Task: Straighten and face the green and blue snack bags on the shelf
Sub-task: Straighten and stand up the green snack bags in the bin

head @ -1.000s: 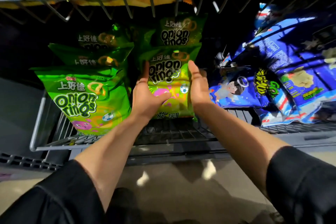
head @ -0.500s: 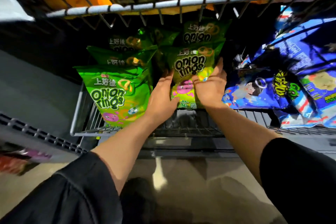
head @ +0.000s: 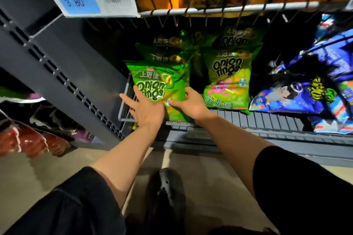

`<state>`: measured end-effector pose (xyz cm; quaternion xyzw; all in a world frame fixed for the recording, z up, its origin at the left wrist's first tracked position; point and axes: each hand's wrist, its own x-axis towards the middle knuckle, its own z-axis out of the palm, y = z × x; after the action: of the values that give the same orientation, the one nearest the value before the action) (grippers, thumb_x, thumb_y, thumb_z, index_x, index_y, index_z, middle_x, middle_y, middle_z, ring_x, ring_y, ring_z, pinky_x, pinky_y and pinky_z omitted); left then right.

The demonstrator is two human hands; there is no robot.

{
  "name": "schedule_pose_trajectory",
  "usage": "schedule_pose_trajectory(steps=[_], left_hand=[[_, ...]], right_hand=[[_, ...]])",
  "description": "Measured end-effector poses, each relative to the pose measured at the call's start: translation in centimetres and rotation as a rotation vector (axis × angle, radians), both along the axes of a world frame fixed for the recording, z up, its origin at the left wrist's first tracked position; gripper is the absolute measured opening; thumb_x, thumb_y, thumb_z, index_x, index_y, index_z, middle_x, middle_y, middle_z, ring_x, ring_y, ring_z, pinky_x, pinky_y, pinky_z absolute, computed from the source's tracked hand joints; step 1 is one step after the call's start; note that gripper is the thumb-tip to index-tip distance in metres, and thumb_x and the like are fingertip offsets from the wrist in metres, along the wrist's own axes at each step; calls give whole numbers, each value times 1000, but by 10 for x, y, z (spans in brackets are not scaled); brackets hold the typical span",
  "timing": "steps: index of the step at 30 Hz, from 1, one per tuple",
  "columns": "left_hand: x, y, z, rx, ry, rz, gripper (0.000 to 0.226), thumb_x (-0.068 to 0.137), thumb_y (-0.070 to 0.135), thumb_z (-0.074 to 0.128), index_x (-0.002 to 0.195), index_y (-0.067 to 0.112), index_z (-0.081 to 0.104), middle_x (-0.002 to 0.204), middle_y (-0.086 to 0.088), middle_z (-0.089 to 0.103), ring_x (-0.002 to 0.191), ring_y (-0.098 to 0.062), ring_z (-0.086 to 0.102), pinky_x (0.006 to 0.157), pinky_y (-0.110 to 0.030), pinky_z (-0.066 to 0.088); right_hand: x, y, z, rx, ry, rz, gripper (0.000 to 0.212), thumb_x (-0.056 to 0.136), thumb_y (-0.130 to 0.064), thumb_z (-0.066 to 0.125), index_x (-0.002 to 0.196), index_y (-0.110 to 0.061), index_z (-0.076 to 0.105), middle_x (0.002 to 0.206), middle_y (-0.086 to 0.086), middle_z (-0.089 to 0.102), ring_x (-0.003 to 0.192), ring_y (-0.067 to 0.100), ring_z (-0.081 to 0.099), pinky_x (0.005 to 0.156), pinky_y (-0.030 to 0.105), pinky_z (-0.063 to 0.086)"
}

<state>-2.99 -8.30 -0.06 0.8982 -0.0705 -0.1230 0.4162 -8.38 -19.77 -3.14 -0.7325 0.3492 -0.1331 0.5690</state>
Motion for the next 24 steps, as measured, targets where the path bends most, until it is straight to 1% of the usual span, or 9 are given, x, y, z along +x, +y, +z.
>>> schedule_pose_trajectory(steps=[2,5,7,9,12,17,20,22,24], left_hand=[[-4,-3,6,7,-9,-45,91,88,24,61,154,23,-1,161,2,-15,141,-46,20,115,-51,22],[-12,-7,16,-42,-123,-106,90,85,17,62,154,17,4,161,-4,12,140,-36,29,115,-48,24],[-19,-14,23,-119,-156,-126,85,83,14,63,153,16,15,154,-8,29,133,-35,37,111,-46,32],[-31,-29,30,-162,-190,-184,80,81,11,63,150,15,23,145,-10,39,126,-35,43,103,-48,39],[-59,-55,33,-140,-182,-322,89,83,9,63,154,16,9,154,-9,29,135,-32,37,110,-48,32],[-101,-90,21,-71,-155,-495,82,89,8,56,154,19,9,155,-6,30,134,-32,38,111,-44,29],[-110,-101,11,-58,-156,-585,83,88,4,54,154,23,7,159,-2,24,139,-29,33,114,-45,26],[-108,-101,4,-58,-141,-613,91,85,0,58,154,27,5,160,1,21,141,-28,30,115,-43,27],[-103,-97,-3,-122,-89,-628,95,83,-3,60,153,32,7,158,2,24,141,-26,30,114,-43,31]], right_hand=[[-2,3,4,-61,-27,12,49,75,-26,78,115,-5,59,114,9,67,103,22,62,95,38,48],[-10,4,18,-86,-120,-41,32,81,-21,72,108,-7,62,103,6,69,96,21,64,90,38,51],[-22,1,31,-119,-170,-93,29,83,-24,71,106,-11,62,98,2,69,92,19,64,87,40,52],[-39,-9,41,-187,-183,-153,30,84,-28,69,108,-12,61,99,1,67,93,18,62,83,32,49],[-79,-30,47,-244,-169,-262,31,87,-30,66,113,-14,60,100,-4,63,93,12,57,76,20,39],[-131,-67,37,-220,-56,-368,39,86,-36,65,118,-13,58,110,5,67,103,22,61,90,36,48],[-146,-80,32,-145,20,-401,43,88,-38,62,123,-13,55,113,5,64,101,19,59,84,29,45],[-146,-83,28,-121,90,-397,49,89,-39,60,128,-11,50,120,7,62,107,22,57,82,26,39],[-142,-84,27,-98,132,-431,62,88,-38,62,138,-7,41,133,12,55,122,28,50,93,30,39]])
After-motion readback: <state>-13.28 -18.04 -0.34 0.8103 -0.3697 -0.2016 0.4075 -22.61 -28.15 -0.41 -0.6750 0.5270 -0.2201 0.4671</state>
